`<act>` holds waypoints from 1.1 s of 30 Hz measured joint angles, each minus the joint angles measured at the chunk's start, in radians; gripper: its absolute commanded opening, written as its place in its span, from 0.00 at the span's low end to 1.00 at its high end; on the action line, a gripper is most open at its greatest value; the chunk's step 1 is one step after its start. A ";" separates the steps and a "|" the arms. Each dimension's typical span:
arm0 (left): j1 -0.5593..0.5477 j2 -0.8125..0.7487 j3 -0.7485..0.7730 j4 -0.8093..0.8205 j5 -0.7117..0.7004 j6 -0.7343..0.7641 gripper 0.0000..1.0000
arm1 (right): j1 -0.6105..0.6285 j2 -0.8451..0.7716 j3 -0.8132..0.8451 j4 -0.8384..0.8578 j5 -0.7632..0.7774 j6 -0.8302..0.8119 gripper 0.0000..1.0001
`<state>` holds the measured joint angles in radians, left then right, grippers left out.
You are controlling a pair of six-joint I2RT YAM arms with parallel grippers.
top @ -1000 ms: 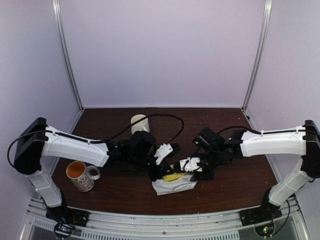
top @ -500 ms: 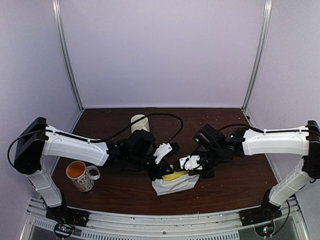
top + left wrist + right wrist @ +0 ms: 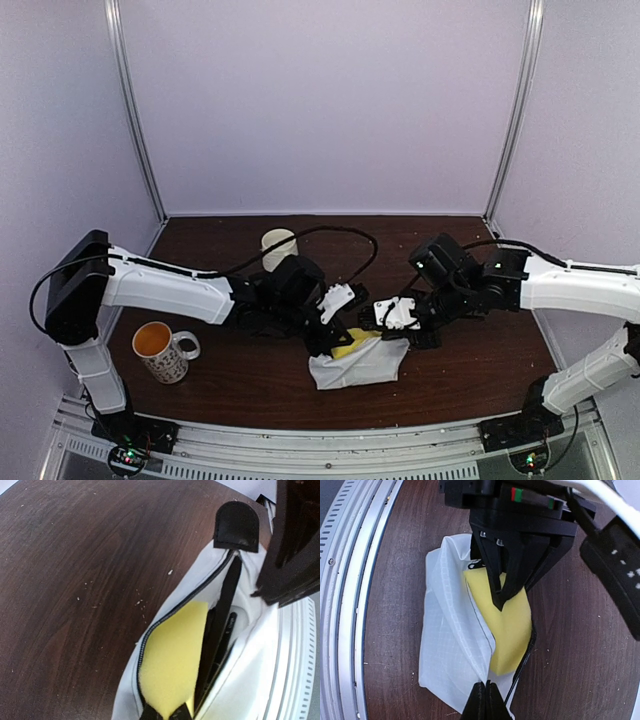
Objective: Sort the hair-cutting tools
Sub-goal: Adjust the sponge in the kit bag.
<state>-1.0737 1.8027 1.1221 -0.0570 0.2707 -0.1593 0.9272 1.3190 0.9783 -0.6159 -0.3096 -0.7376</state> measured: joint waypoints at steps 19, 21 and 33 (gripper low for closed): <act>-0.003 -0.248 -0.013 -0.084 -0.089 -0.047 0.59 | -0.044 -0.064 -0.040 0.026 -0.004 -0.020 0.13; -0.003 -0.296 -0.028 -0.105 -0.120 -0.079 0.61 | -0.045 -0.064 -0.049 0.023 -0.005 -0.022 0.25; 0.093 -0.348 -0.239 -0.182 -0.131 -0.416 0.62 | -0.048 -0.055 0.049 -0.057 -0.072 0.034 0.47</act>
<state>-0.9810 1.4551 0.8833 -0.2386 0.1398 -0.5755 0.8787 1.2636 1.0275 -0.6727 -0.3820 -0.7036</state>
